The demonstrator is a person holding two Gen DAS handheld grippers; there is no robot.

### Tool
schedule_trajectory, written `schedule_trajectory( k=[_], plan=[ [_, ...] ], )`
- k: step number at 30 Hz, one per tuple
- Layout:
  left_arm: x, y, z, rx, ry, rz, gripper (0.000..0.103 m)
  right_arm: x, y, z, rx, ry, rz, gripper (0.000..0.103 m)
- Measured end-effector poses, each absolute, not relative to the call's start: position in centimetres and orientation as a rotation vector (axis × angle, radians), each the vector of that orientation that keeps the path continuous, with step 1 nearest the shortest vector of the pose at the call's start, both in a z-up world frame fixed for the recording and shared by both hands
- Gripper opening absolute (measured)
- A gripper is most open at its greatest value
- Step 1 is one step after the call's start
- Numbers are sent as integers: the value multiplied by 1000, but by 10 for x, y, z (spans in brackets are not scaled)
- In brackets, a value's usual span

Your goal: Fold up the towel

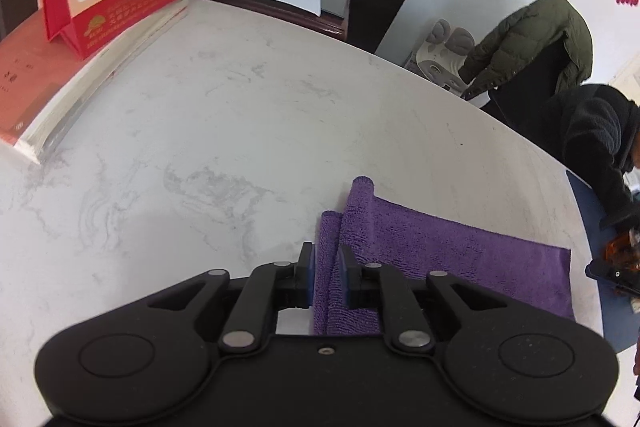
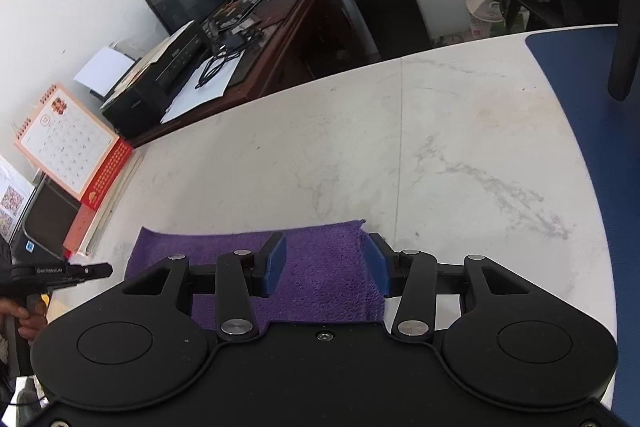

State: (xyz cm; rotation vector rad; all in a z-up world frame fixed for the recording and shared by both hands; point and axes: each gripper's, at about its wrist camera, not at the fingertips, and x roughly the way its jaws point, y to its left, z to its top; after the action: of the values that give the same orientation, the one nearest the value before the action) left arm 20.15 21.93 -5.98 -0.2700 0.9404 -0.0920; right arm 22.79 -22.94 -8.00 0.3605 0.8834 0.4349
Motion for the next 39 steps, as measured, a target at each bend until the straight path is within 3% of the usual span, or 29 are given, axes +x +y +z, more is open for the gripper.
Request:
schedule_trajectory(
  k=[4, 11, 21, 24, 25, 28, 39],
  plan=[
    [208, 201, -61, -133, 924, -135, 30, 219, -203, -82, 275, 911, 513, 49],
    [225, 186, -74, 9, 912, -201, 31, 215, -187, -75, 246, 910, 571, 49],
    [253, 193, -89, -25, 955, -276, 30, 214, -200, -74, 246, 914, 539, 49],
    [253, 194, -87, -42, 949, -293, 26, 215, -204, -75, 237, 906, 522, 49],
    [254, 195, -87, -48, 946, -298, 16, 216, -205, -76, 233, 904, 515, 49],
    [254, 195, -86, -66, 940, -314, 7, 222, -212, -78, 215, 901, 484, 49],
    [252, 193, -77, -106, 911, -369, 7, 270, -219, -105, 109, 927, 472, 49]
  ],
)
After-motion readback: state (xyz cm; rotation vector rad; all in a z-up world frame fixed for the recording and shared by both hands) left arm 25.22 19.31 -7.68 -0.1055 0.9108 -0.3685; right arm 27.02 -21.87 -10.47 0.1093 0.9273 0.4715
